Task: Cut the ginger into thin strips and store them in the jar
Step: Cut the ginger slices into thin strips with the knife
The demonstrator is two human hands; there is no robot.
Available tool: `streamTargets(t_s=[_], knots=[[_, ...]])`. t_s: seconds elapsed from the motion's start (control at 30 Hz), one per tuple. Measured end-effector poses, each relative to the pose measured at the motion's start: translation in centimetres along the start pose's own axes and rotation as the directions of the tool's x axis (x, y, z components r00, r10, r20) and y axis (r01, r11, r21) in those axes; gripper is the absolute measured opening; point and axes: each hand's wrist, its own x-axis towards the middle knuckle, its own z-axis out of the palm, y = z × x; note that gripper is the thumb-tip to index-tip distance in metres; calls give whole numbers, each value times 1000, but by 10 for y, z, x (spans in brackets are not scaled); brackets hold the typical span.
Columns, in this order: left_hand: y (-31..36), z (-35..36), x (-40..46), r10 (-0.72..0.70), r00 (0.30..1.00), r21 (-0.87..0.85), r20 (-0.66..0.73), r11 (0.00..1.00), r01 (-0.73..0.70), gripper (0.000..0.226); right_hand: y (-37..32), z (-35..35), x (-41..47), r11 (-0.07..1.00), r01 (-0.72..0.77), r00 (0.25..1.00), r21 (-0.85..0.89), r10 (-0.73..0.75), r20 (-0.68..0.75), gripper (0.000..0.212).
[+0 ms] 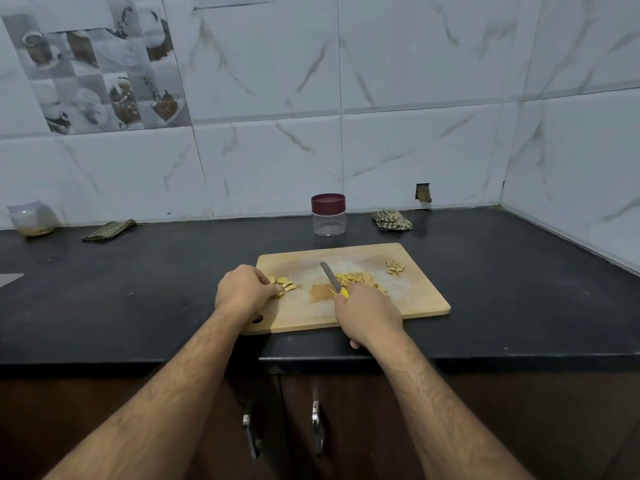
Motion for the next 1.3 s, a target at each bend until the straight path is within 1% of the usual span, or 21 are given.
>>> streamTargets(t_s=[0.07, 0.13, 0.27, 0.37, 0.43, 0.5, 0.6, 0.63, 0.7, 0.8, 0.83, 0.93, 1.07, 1.17, 1.3], knots=[[0, -1, 0, -13, 1000, -13, 6, 1000, 14, 21, 0, 0, 0, 1000, 1, 1000, -4, -1, -10, 19], [1, -3, -2, -29, 1000, -67, -1, 997, 29, 22, 1, 2, 0, 1000, 1, 1000, -6, -1, -15, 20], [3, -4, -2, 13, 1000, -115, -27, 993, -16, 24, 2, 3, 0, 1000, 21, 999, -17, -21, -39, 27], [5, -7, -2, 47, 998, -174, 29, 984, -41, 21, 3, 4, 0, 999, 27, 998, -20, -28, -49, 33], [11, -8, -4, 113, 992, -216, 59, 972, -98, 20, 3, 6, 1, 999, 27, 998, -29, -28, -57, 34], [22, -4, -9, 211, 977, -215, 26, 956, -201, 18, 3, 7, 1, 999, 21, 998, -35, -23, -58, 34], [42, 8, -20, 369, 925, -116, -92, 919, -378, 17, 3, 6, 1, 1000, 14, 999, -28, -16, -48, 33], [47, 13, -23, 408, 908, -77, -100, 906, -416, 15, 3, 7, 0, 1000, 12, 999, -22, -13, -46, 32], [53, 21, -27, 451, 890, 11, -64, 892, -452, 13, 3, 6, 0, 1000, 11, 999, -20, -12, -51, 31], [53, 25, -30, 472, 881, 138, 21, 872, -470, 14, 2, 4, -2, 999, 12, 999, -30, -13, -42, 33], [51, 23, -31, 472, 881, 151, 47, 868, -473, 12, 1, 3, -3, 999, 10, 999, -35, -11, -32, 34], [43, 15, -31, 442, 890, 82, 112, 888, -452, 6, -3, -4, -6, 999, -7, 999, -49, 9, 34, 33], [37, 12, -23, 410, 897, -43, 165, 912, -409, 13, -8, -19, -17, 989, -80, 987, -127, 96, 129, 21], [35, 14, -17, 387, 906, -62, 173, 922, -382, 15, -13, -28, -30, 976, -87, 981, -199, 118, 151, 17], [35, 18, -16, 386, 910, -108, 155, 922, -372, 11, -21, -30, -35, 970, -86, 974, -225, 129, 187, 20]])
